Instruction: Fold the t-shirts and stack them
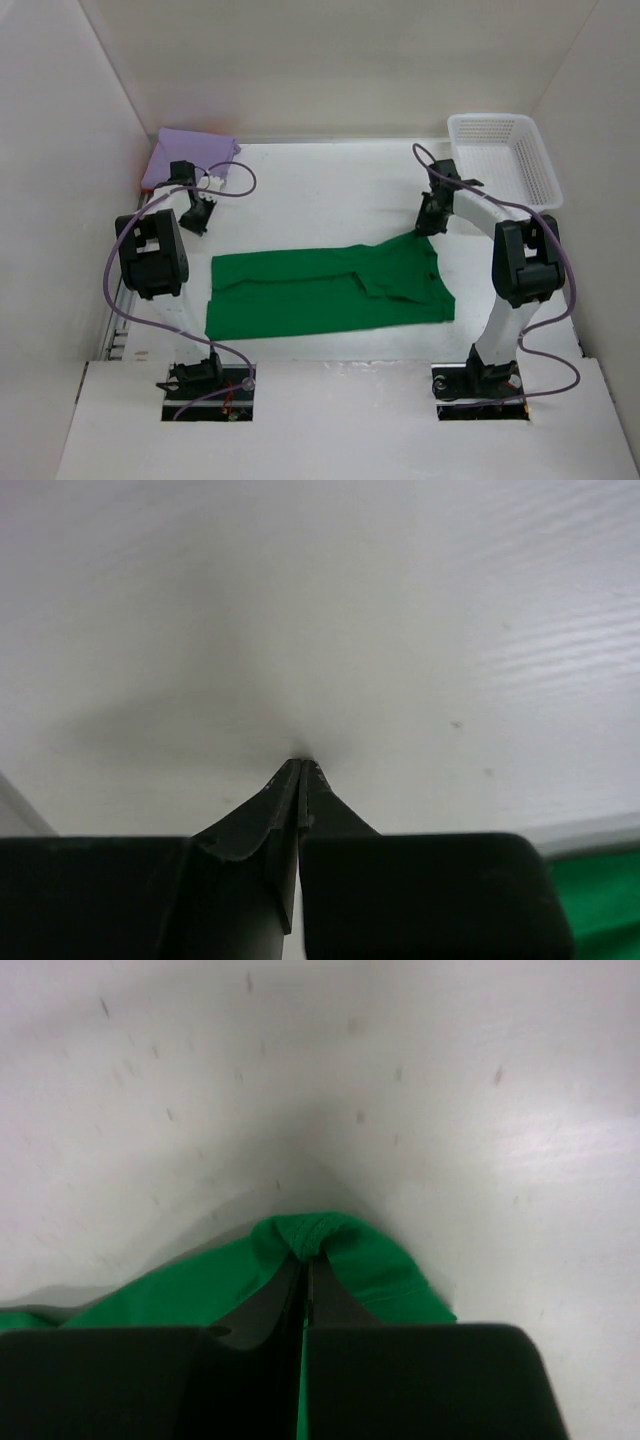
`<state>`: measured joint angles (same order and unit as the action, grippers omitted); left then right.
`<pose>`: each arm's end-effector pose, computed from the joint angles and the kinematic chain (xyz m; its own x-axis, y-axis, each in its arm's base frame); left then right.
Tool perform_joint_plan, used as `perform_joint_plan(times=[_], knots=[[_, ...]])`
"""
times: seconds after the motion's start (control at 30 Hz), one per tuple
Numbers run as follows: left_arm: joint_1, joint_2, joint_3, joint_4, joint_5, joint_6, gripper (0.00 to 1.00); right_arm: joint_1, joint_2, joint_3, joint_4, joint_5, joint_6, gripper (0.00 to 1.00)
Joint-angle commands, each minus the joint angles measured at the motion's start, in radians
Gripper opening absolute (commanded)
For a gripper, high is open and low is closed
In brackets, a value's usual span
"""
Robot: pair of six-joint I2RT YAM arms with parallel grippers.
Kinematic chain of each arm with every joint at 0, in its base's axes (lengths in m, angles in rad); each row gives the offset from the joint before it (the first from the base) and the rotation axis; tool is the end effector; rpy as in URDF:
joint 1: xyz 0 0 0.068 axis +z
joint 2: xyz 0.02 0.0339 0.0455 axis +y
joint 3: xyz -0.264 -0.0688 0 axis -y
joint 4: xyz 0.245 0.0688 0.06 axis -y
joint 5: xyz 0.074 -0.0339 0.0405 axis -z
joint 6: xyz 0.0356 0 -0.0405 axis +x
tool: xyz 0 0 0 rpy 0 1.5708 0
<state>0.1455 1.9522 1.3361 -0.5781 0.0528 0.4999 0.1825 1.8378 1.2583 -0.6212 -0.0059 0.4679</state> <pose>0.3893 0.0551 0.1640 -0.8677 0.3566 -0.3463 0.3308 0.9342 0.1332 0.3610 0.0668 0.1820 -0.9011 0.2923 -0.3203 0.2496 0.9536 0.1680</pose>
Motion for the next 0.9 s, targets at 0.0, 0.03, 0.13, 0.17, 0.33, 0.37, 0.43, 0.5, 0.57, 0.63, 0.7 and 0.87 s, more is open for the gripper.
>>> perform_joint_plan(times=[0.0, 0.03, 0.13, 0.17, 0.33, 0.37, 0.43, 0.5, 0.57, 0.63, 0.7, 0.87], knots=[[0.012, 0.039, 0.028, 0.023, -0.051, -0.015, 0.0, -0.021, 0.038, 0.096, 0.067, 0.053, -0.014, 0.01], [0.009, 0.031, 0.031, 0.026, -0.051, -0.015, 0.02, -0.028, 0.046, 0.105, 0.071, 0.06, -0.011, 0.03], [0.009, -0.024, 0.028, 0.027, -0.015, -0.015, 0.14, -0.036, 0.048, 0.122, 0.084, 0.052, -0.015, 0.2], [0.003, -0.054, 0.022, 0.017, 0.02, -0.011, 0.22, -0.033, 0.035, 0.124, 0.087, 0.047, -0.02, 0.27], [-0.019, -0.19, -0.021, -0.087, 0.215, 0.022, 0.53, -0.009, -0.05, 0.101, 0.055, 0.076, -0.051, 0.45], [-0.027, -0.2, -0.031, -0.118, 0.241, 0.029, 0.54, -0.001, -0.076, 0.081, 0.046, 0.092, -0.051, 0.47], [-0.043, -0.208, -0.064, -0.146, 0.257, 0.051, 0.55, 0.019, -0.135, 0.023, 0.031, 0.128, -0.045, 0.49], [-0.057, -0.187, -0.1, -0.141, 0.222, 0.072, 0.55, 0.031, -0.195, -0.049, 0.02, 0.152, -0.035, 0.49], [-0.074, -0.138, -0.123, -0.126, 0.152, 0.072, 0.53, 0.038, -0.244, -0.114, 0.006, 0.153, -0.025, 0.49], [-0.088, -0.089, -0.132, -0.118, 0.09, 0.072, 0.5, 0.05, -0.276, -0.167, -0.008, 0.139, -0.014, 0.49], [-0.099, -0.053, -0.137, -0.109, 0.059, 0.074, 0.47, 0.064, -0.284, -0.21, -0.028, 0.121, -0.003, 0.51], [-0.119, -0.036, -0.143, -0.101, 0.047, 0.077, 0.18, 0.074, -0.256, -0.28, -0.026, 0.11, 0.026, 0.48]])
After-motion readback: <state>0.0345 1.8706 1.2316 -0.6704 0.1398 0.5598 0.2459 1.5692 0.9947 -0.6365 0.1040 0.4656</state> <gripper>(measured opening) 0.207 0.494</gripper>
